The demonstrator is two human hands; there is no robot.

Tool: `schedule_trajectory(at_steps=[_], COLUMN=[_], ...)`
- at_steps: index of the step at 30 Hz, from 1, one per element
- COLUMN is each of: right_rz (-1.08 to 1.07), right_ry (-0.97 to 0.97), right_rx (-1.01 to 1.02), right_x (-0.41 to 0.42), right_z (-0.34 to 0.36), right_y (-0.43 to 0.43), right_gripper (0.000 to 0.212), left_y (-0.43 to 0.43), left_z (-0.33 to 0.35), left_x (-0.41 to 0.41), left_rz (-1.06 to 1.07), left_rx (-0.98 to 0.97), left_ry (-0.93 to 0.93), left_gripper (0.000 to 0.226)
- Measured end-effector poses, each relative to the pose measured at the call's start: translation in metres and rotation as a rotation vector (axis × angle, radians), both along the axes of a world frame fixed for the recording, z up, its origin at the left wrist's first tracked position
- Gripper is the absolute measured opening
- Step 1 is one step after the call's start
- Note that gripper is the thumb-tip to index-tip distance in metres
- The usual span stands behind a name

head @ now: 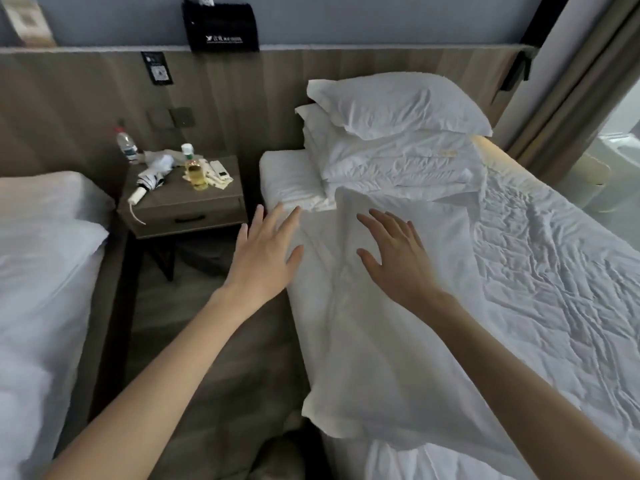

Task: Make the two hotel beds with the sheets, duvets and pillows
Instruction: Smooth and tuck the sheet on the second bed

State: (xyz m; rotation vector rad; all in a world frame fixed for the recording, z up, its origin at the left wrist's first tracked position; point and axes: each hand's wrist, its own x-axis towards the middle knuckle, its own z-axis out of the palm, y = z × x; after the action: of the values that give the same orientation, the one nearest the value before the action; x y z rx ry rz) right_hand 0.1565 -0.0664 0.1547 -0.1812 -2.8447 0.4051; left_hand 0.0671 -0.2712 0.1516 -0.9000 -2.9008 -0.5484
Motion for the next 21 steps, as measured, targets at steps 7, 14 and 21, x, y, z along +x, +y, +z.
schedule_trajectory(at_steps=[7, 14, 21], right_rz=[0.292, 0.58, 0.869], right_ry=[0.059, 0.084, 0.025], right_rx=[-0.003, -0.016, 0.011], right_x=[0.024, 0.016, -0.004], right_z=[0.018, 0.029, 0.02], right_y=[-0.111, -0.239, -0.387], right_gripper=[0.054, 0.054, 0.054], left_y=[-0.14, -0.272, -0.399], left_z=[0.01, 0.018, 0.009], left_x=[0.089, 0.154, 0.215], left_rz=[0.308, 0.601, 0.918], left_rx=[-0.054, -0.067, -0.022], left_ry=[0.069, 0.091, 0.038], left_gripper=[0.066, 0.062, 0.061])
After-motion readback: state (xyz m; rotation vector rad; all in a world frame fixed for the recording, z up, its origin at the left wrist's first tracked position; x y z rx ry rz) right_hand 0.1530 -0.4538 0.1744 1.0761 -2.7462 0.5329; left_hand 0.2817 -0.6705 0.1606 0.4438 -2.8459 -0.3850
